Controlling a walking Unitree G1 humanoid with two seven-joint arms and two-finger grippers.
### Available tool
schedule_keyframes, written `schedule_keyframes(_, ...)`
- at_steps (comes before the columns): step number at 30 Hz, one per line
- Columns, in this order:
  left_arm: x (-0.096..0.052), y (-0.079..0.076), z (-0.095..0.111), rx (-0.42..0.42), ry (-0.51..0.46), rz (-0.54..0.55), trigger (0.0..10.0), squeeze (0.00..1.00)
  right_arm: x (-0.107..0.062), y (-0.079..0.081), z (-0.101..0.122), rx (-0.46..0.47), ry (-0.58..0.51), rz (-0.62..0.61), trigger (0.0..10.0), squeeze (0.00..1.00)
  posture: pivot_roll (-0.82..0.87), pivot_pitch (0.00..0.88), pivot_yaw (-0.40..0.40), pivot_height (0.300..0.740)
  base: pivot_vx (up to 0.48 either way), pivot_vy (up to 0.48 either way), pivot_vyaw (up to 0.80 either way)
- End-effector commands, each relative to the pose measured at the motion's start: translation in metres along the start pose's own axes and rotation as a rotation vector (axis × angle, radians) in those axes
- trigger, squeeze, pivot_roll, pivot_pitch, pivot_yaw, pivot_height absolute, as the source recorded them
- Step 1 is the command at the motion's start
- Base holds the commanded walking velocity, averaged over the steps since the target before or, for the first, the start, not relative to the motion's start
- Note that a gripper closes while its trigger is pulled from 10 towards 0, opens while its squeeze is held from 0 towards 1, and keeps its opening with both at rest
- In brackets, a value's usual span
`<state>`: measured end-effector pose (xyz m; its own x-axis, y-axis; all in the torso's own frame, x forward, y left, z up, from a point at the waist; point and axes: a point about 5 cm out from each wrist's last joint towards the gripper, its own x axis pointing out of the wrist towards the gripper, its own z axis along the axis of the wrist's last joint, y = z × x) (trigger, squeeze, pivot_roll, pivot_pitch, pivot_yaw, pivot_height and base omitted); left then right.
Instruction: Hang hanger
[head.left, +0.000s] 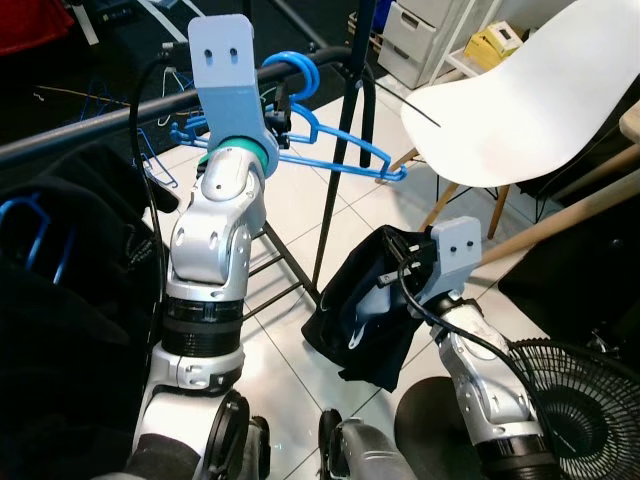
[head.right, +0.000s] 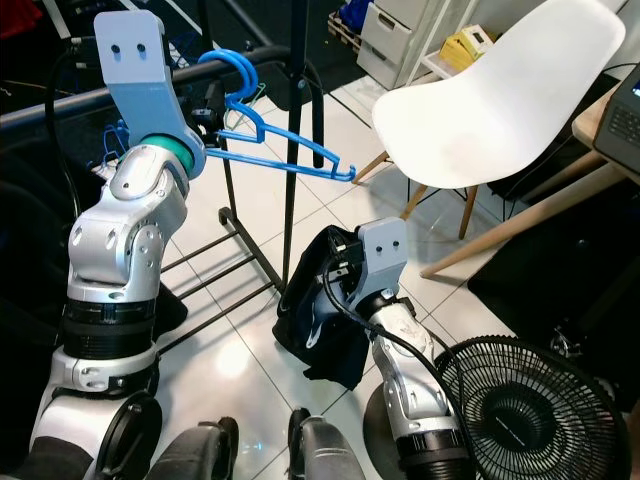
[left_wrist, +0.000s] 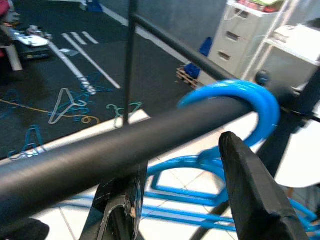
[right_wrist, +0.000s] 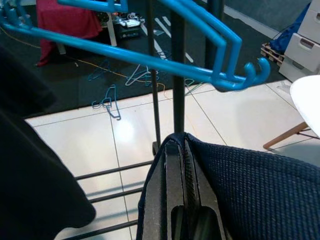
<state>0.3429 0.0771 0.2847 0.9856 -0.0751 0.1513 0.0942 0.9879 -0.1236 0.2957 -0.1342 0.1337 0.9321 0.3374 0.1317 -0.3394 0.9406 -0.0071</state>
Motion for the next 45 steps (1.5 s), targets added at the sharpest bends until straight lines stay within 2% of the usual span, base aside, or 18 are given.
schedule_keyframes(1,-0.004,-0.019,-0.005,-0.035,0.025,-0.071,10.0,0.00,-0.002,-0.001,0.002,-0.002,-0.008,-0.005,10.0,0.00,-0.03,0.157,-0.015,0.740,0.000,0.000,0.00)
schedule_keyframes(2,-0.004,-0.019,-0.005,-0.035,0.025,-0.071,10.0,0.00,-0.002,-0.001,0.002,-0.002,-0.008,-0.005,10.0,0.00,-0.03,0.157,-0.015,0.740,0.000,0.000,0.00)
schedule_keyframes(5,-0.001,-0.034,-0.014,-0.024,0.051,-0.098,10.0,0.00,-0.002,-0.002,0.002,-0.003,-0.009,-0.008,10.0,0.00,-0.04,0.155,-0.012,0.740,0.000,0.000,0.00)
schedule_keyframes(9,0.000,-0.036,-0.016,-0.017,0.057,-0.100,10.0,0.00,-0.002,-0.002,0.002,-0.004,-0.009,-0.009,10.0,0.00,-0.04,0.154,-0.011,0.740,0.000,0.000,0.00)
schedule_keyframes(19,0.000,-0.054,-0.017,0.031,0.038,-0.084,10.0,0.00,-0.002,0.000,0.001,-0.001,-0.009,-0.007,10.0,0.00,-0.04,0.152,-0.004,0.740,0.000,0.000,0.00)
schedule_keyframes(23,0.001,-0.055,-0.015,0.039,0.025,-0.064,10.0,0.00,-0.002,0.000,0.001,-0.001,-0.009,-0.007,10.0,0.00,-0.04,0.152,-0.004,0.740,0.000,0.000,0.00)
schedule_keyframes(33,0.015,-0.043,-0.005,0.053,-0.034,0.051,10.0,0.00,-0.001,0.001,0.001,0.001,-0.012,-0.007,10.0,0.00,-0.04,0.141,0.003,0.740,0.000,0.000,0.00)
schedule_keyframes(45,0.022,-0.037,-0.001,0.054,-0.061,0.115,10.0,0.00,0.000,0.001,0.001,-0.001,-0.015,-0.006,10.0,0.00,-0.04,0.134,0.002,0.740,0.000,0.000,0.00)
